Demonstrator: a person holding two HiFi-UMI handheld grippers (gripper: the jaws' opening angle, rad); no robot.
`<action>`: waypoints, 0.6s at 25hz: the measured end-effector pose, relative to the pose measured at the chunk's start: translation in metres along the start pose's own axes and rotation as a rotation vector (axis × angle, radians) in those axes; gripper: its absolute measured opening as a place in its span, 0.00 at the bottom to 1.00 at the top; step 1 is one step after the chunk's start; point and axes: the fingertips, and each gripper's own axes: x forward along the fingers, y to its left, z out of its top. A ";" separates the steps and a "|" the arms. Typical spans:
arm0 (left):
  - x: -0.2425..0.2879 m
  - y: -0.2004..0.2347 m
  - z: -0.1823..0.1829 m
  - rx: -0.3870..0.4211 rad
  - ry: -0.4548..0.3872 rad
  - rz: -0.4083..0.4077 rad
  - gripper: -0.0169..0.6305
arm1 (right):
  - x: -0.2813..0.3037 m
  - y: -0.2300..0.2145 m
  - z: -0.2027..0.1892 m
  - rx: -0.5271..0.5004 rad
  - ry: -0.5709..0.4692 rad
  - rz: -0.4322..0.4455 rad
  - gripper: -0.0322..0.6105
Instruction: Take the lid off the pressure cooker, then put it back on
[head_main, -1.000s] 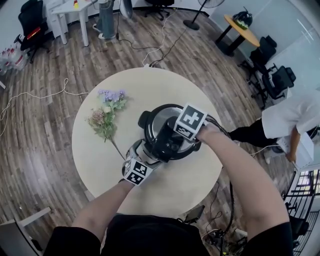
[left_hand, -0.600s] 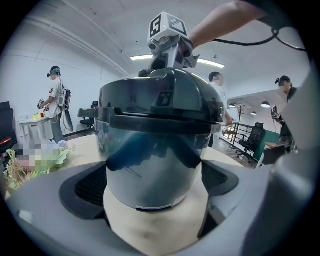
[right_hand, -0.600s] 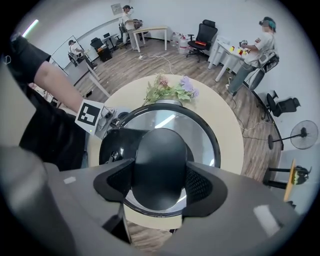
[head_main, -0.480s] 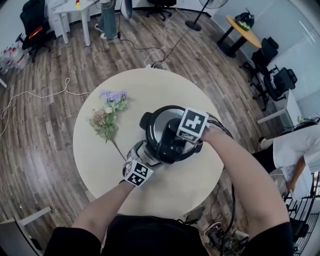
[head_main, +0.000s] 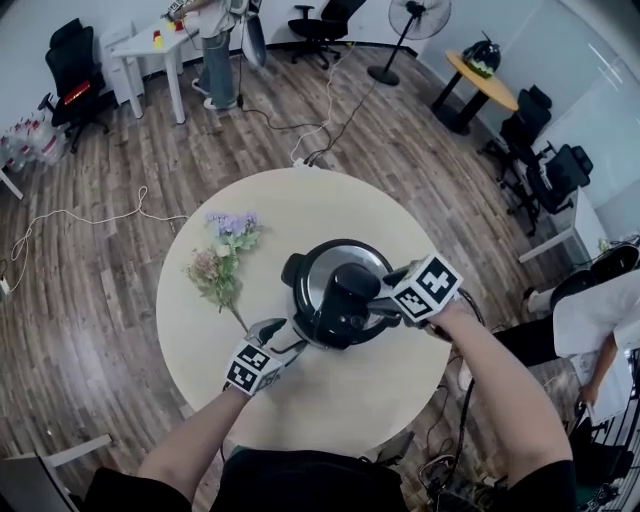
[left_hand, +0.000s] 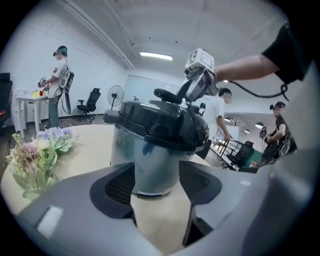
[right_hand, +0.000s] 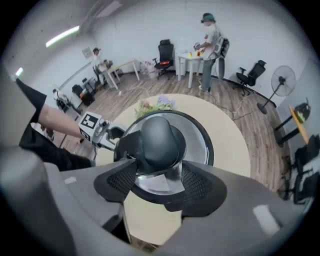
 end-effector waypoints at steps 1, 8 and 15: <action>-0.007 0.000 0.005 -0.008 -0.018 0.002 0.43 | -0.008 0.004 -0.005 0.051 -0.067 0.020 0.51; -0.063 -0.004 0.081 0.051 -0.215 0.089 0.12 | -0.055 0.044 -0.029 0.275 -0.580 -0.069 0.33; -0.100 -0.021 0.165 0.145 -0.421 0.190 0.03 | -0.085 0.068 -0.036 0.292 -0.949 -0.360 0.09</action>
